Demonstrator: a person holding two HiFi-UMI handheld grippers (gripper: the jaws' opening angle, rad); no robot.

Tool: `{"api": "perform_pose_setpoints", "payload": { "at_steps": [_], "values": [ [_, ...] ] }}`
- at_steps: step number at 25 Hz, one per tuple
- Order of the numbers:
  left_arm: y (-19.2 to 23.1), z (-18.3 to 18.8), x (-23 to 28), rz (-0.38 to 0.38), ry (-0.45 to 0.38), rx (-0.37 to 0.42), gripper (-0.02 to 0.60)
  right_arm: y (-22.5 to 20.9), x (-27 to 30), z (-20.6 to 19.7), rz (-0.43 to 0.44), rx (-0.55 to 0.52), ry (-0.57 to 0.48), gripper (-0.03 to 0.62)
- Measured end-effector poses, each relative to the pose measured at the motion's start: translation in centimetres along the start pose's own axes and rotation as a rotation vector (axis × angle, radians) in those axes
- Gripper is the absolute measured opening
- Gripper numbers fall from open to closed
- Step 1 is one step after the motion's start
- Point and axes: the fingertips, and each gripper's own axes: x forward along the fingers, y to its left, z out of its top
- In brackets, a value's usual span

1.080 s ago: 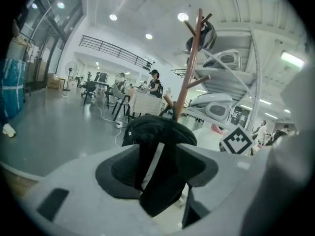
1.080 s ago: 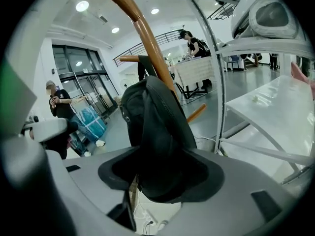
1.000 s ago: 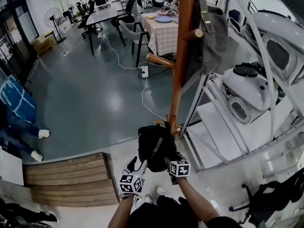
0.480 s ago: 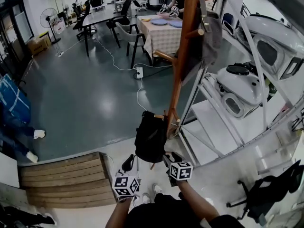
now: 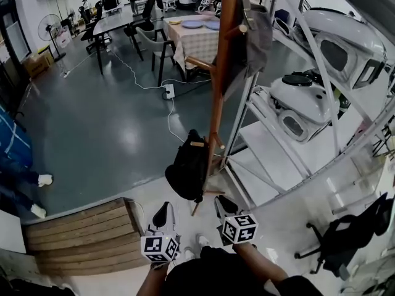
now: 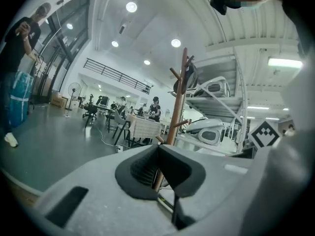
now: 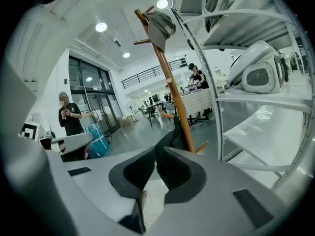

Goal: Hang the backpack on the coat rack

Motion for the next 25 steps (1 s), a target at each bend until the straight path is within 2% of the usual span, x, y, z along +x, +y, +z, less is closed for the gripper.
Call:
{"api": "perform_pose_setpoints", "payload": {
  "at_steps": [3, 6, 18, 25],
  "values": [
    [-0.8, 0.9, -0.6, -0.001, -0.016, 0.034, 0.020, 0.8, -1.3, 0.8, 0.001, 0.004, -0.029, 0.041],
    [-1.2, 1.2, -1.3, 0.007, -0.030, 0.030, 0.020, 1.5, -2.5, 1.2, 0.005, 0.011, -0.042, 0.026],
    [-1.6, -0.4, -2.8, 0.012, -0.011, 0.041, 0.021, 4.1, -5.4, 1.3, 0.031, 0.029, -0.116, 0.013],
    [-1.7, -0.8, -2.5, -0.014, 0.001, 0.040, 0.021, 4.8, -5.4, 1.0, 0.030, -0.025, -0.120, 0.012]
  ]
}}
